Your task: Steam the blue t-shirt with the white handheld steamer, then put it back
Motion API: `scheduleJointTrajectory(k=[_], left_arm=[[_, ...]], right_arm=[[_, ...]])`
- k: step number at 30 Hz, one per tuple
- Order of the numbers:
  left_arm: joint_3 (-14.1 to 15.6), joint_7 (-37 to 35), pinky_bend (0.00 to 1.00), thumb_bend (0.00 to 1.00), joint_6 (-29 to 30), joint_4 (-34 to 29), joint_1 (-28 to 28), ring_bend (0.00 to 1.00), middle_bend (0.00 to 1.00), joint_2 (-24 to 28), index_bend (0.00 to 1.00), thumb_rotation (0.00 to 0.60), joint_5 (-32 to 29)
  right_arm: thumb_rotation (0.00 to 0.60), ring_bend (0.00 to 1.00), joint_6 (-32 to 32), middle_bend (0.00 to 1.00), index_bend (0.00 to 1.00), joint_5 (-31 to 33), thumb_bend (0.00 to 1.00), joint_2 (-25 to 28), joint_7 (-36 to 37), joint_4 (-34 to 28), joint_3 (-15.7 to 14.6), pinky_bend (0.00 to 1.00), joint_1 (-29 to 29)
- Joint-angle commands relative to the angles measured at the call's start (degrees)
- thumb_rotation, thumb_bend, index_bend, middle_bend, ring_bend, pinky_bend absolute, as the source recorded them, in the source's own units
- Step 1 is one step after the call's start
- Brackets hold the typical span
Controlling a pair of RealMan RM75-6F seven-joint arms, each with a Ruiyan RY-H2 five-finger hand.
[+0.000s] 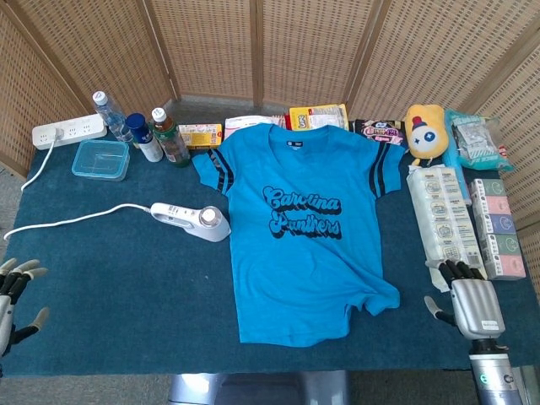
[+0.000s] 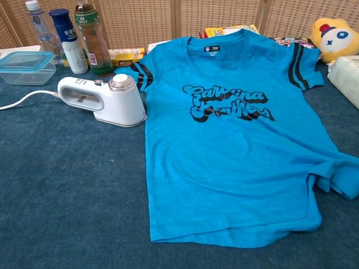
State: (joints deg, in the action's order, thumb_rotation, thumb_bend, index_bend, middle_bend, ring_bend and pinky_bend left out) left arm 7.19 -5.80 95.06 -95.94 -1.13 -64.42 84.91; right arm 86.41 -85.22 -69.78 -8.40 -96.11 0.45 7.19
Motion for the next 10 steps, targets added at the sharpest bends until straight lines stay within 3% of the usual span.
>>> scheduleJointTrajectory(k=[1,10], left_arm=[[0.12,-1.15,0.18,0.29,0.36,0.39,1.17,0.08,0.21,0.09,0.25,0.600,0.19],[-1.01,-1.62,0.18,0.30,0.73,-1.34,2.31,0.08,0.21,0.56,0.25,0.600,0.60]], right_arm=[[0.600,0.28,0.16,0.34,0.30,-0.38,0.32,0.18,0.00,-0.50,-0.13,0.29,-0.39],[0.600,0.28,0.26,0.34,0.32,-1.48,0.32,0.93,0.41,-1.24,-0.50,0.29,-1.11]])
